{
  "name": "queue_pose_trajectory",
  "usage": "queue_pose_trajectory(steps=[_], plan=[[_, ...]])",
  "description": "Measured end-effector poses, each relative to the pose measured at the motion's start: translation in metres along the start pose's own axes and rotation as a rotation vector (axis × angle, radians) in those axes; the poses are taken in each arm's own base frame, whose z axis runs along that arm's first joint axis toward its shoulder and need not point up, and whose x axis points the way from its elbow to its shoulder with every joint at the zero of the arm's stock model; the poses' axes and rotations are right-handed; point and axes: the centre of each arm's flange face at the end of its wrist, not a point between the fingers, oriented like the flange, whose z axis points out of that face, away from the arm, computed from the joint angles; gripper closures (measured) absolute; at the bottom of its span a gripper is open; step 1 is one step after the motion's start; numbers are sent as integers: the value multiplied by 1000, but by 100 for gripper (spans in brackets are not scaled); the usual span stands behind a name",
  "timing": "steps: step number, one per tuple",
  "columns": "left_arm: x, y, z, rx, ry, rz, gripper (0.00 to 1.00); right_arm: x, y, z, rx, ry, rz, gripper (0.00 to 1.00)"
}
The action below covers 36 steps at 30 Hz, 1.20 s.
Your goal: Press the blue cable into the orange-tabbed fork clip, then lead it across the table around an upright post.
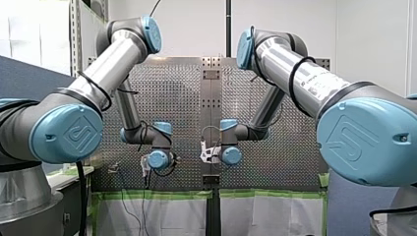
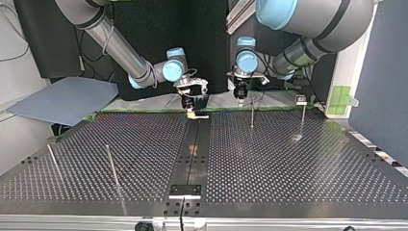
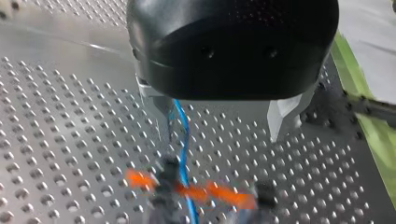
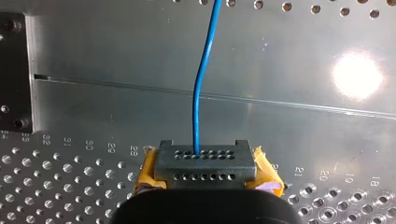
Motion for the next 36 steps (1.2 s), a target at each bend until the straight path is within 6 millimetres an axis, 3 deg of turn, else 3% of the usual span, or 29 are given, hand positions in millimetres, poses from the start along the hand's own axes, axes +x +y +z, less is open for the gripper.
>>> queue_pose_trajectory(steps=[11,27,29,30,32,33,34,35,36], plan=[[-15,-12,32,33,-53,17,0,-1,0,0,0,0,-2,100],[-15,-5,32,-30,-28,57,0,-3,0,0,0,-4,-3,100],[-15,-5,32,-32,-29,57,15,-3,0,0,0,-4,-3,100],[-15,-5,32,-32,-29,57,15,-3,0,0,0,-5,-3,100],[-15,-5,32,-33,-29,59,40,-4,0,0,0,-5,-3,100],[-15,-5,32,-33,-29,61,40,-4,0,0,0,-6,-4,100],[-15,-5,32,-34,-28,62,53,-4,0,0,0,-6,-4,100],[-15,-5,32,-35,-28,63,74,-4,0,0,0,-6,-4,100],[-15,-5,32,-35,-27,63,74,-4,0,0,0,-6,-4,100]])
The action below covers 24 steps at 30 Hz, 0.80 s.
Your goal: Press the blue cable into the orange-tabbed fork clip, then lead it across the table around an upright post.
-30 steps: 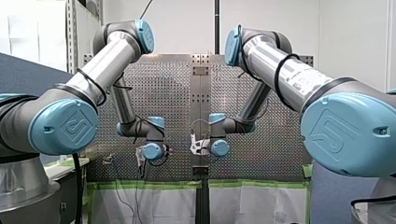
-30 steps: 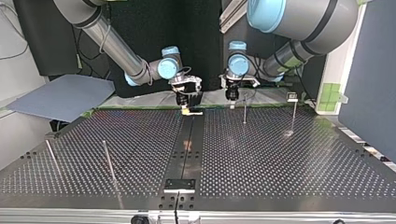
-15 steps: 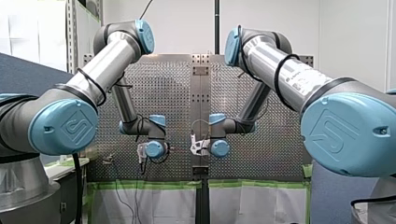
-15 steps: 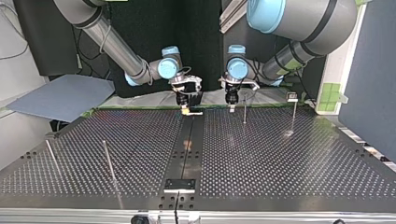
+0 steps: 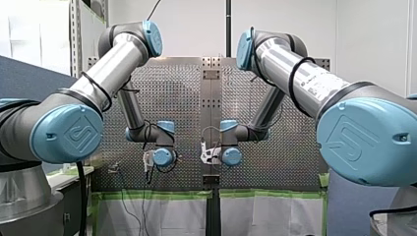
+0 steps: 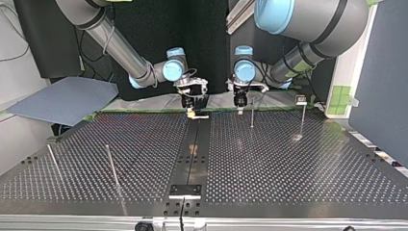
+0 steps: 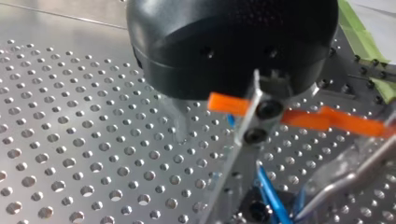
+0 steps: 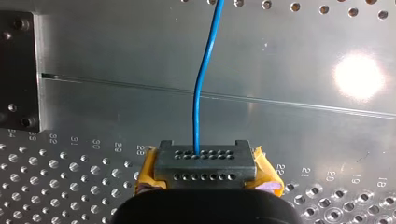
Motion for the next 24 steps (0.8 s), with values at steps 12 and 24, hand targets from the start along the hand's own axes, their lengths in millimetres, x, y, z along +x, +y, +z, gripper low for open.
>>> queue_pose_trajectory(steps=[12,24], plan=[[2,1,-2,-1,19,-22,100,0,0,0,0,-1,-2,100],[2,1,-2,-2,23,-42,100,0,1,0,0,-6,-3,100]])
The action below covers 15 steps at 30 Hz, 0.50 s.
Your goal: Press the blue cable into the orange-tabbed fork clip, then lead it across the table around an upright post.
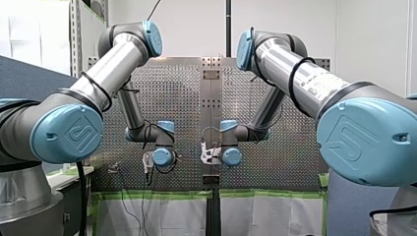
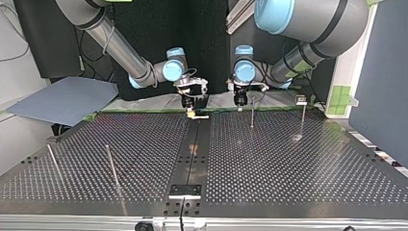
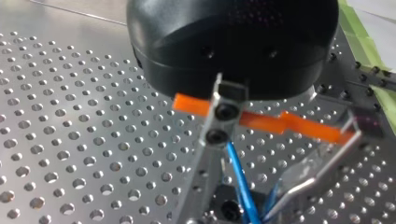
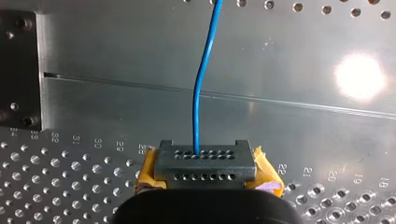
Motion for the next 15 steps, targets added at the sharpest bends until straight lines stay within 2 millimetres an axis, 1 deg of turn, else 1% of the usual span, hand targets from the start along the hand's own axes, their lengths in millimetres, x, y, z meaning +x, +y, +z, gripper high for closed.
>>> queue_pose_trajectory(steps=[3,6,15], plan=[[-1,-2,-2,2,8,10,100,4,1,-1,-3,-6,-4,100],[-6,-5,-5,5,16,30,100,16,3,-1,-5,-1,-6,100],[-41,-17,-16,-11,15,50,100,63,3,-6,-3,10,-9,100]])
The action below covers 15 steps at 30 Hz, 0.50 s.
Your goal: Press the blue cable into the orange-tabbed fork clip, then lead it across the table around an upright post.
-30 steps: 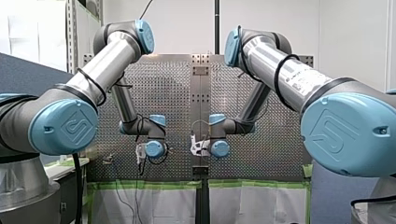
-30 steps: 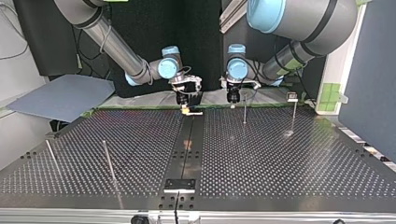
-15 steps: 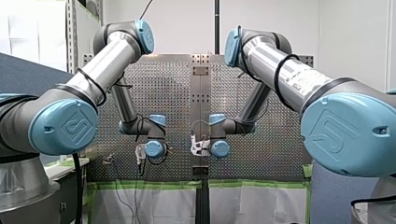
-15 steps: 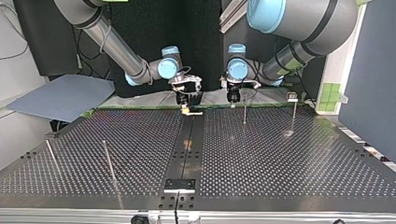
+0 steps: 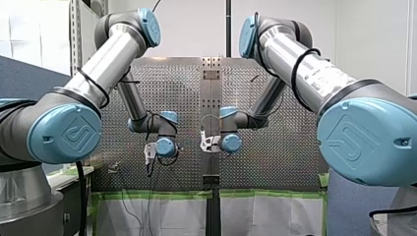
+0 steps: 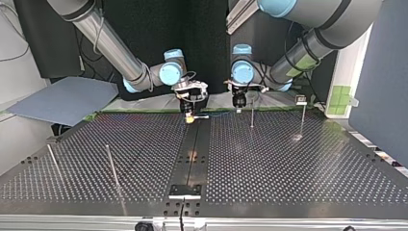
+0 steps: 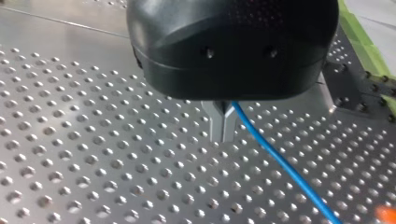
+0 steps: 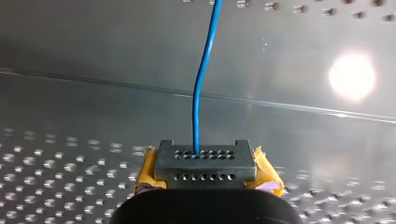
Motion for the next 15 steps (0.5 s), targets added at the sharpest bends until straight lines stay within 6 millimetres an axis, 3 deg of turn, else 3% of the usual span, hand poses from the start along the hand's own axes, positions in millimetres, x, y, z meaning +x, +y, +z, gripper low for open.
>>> queue_pose_trajectory(steps=[15], plan=[[-60,-15,-24,7,-10,-3,100,85,4,-13,2,49,4,100]])
